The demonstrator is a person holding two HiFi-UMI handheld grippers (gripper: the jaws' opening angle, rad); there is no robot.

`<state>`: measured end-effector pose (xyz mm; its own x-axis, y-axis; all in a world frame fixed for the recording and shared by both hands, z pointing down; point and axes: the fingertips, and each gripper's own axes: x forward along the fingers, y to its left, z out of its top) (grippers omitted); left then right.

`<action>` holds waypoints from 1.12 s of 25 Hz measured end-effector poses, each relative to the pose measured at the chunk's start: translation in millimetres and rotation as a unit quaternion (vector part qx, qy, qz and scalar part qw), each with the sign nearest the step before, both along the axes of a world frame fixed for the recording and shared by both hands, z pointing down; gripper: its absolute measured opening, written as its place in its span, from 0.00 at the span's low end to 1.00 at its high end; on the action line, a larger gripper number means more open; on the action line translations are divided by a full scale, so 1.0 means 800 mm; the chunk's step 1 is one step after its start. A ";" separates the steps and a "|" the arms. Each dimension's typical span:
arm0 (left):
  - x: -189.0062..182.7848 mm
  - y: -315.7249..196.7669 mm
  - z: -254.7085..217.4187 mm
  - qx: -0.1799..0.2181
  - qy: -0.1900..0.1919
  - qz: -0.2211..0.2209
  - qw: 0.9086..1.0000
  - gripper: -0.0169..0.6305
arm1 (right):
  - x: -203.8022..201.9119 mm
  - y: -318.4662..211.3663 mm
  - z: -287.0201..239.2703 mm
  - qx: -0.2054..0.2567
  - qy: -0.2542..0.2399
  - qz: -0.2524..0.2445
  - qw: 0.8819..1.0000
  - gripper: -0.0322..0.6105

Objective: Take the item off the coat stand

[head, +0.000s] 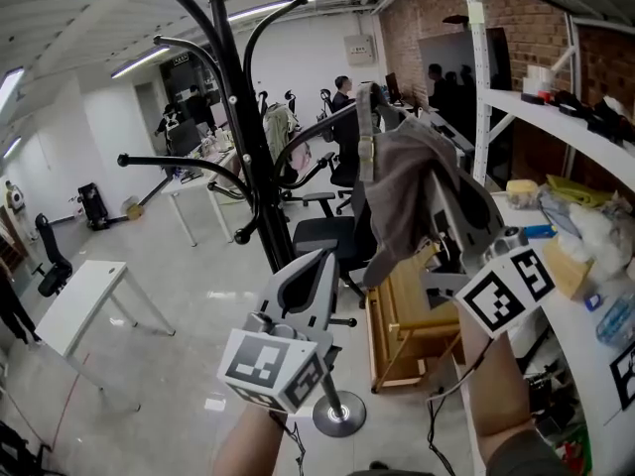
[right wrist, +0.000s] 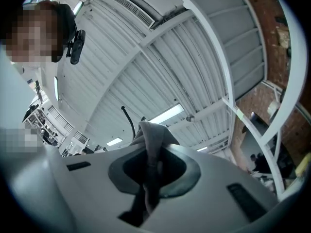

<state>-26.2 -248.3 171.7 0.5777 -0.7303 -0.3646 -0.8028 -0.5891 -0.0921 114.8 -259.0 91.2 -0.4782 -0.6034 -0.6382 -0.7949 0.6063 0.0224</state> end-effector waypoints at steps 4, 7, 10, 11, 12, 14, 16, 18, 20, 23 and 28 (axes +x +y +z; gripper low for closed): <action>0.002 0.017 0.008 -0.028 0.001 0.000 1.000 0.04 | 0.009 0.014 0.013 -0.012 -0.006 0.009 1.000 0.10; 0.002 0.032 0.017 -0.019 0.004 0.010 1.000 0.04 | 0.010 0.028 0.024 -0.018 -0.006 0.011 1.000 0.10; -0.001 0.046 0.026 -0.016 0.011 0.017 1.000 0.04 | 0.007 0.042 0.037 -0.027 -0.004 0.012 1.000 0.10; -0.002 0.051 0.031 -0.020 0.012 0.017 1.000 0.04 | 0.006 0.047 0.042 -0.030 -0.002 0.012 0.999 0.10; -0.002 0.056 0.035 -0.025 0.013 0.018 0.999 0.04 | 0.004 0.053 0.048 -0.033 0.000 0.012 0.999 0.10; -0.004 0.068 0.046 -0.037 0.016 0.017 0.999 0.04 | 0.000 0.065 0.061 -0.039 0.004 0.010 0.999 0.10; -0.007 0.079 0.058 -0.045 0.019 0.017 0.999 0.04 | -0.005 0.079 0.073 -0.046 0.009 0.008 0.999 0.10; -0.010 0.090 0.071 -0.051 0.022 0.020 0.998 0.04 | -0.010 0.092 0.087 -0.054 0.013 0.006 0.998 0.10; -0.013 0.100 0.082 -0.061 0.024 0.020 0.998 0.04 | -0.013 0.102 0.101 -0.065 0.013 0.005 0.998 0.10; -0.021 0.113 0.095 -0.074 0.030 0.019 0.997 0.04 | -0.016 0.115 0.121 -0.080 0.010 0.003 0.997 0.10; -0.035 0.134 0.125 -0.096 0.039 0.017 0.995 0.04 | -0.024 0.142 0.158 -0.099 0.005 -0.001 0.995 0.10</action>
<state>-54.2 -141.1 272.1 0.5796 -0.7706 -0.2652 -0.7819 -0.6175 0.0854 95.2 -145.3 217.6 -0.4855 -0.7162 -0.5014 -0.7944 0.6009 -0.0891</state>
